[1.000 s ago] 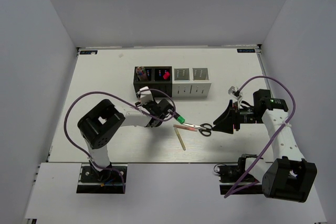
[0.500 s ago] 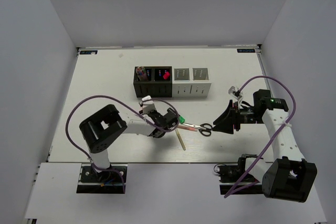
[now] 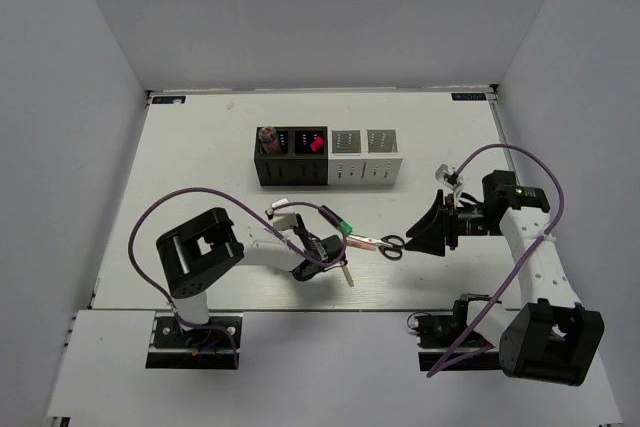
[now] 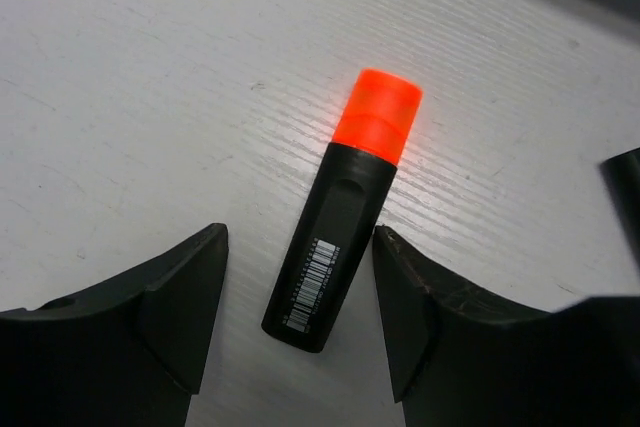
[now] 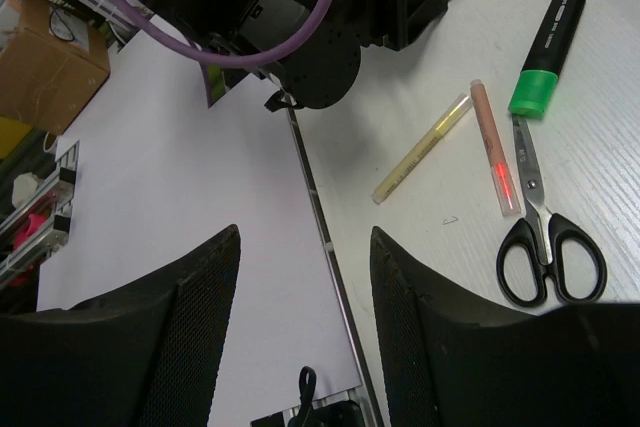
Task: Sort the stationery into containers
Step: Move the pen to the center of the board, then pick up the pen from the center of the board.
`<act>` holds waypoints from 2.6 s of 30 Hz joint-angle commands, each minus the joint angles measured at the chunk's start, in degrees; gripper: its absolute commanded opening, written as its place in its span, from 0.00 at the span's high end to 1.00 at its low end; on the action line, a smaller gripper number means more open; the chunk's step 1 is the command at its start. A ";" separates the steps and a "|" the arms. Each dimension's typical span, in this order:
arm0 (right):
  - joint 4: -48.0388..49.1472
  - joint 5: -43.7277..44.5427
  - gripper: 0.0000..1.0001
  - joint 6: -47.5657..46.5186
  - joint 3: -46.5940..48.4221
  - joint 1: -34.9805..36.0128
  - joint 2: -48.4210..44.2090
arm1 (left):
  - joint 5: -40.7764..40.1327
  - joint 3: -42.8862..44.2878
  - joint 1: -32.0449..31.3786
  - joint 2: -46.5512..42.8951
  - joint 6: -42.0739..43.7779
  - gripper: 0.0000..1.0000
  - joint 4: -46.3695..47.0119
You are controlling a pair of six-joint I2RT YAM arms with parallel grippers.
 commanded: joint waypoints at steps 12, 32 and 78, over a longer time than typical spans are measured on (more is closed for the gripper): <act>-2.09 -2.35 0.42 -1.99 2.16 0.05 -0.43 | 18.48 -3.06 11.26 -1.19 17.44 0.35 10.40; -2.88 -2.35 0.41 -2.70 2.60 -0.04 -0.61 | 31.05 -3.50 16.19 1.45 28.87 0.41 13.83; -5.86 -3.23 0.56 -6.03 3.21 0.05 0.18 | 51.78 32.26 19.87 -9.90 69.75 1.00 25.68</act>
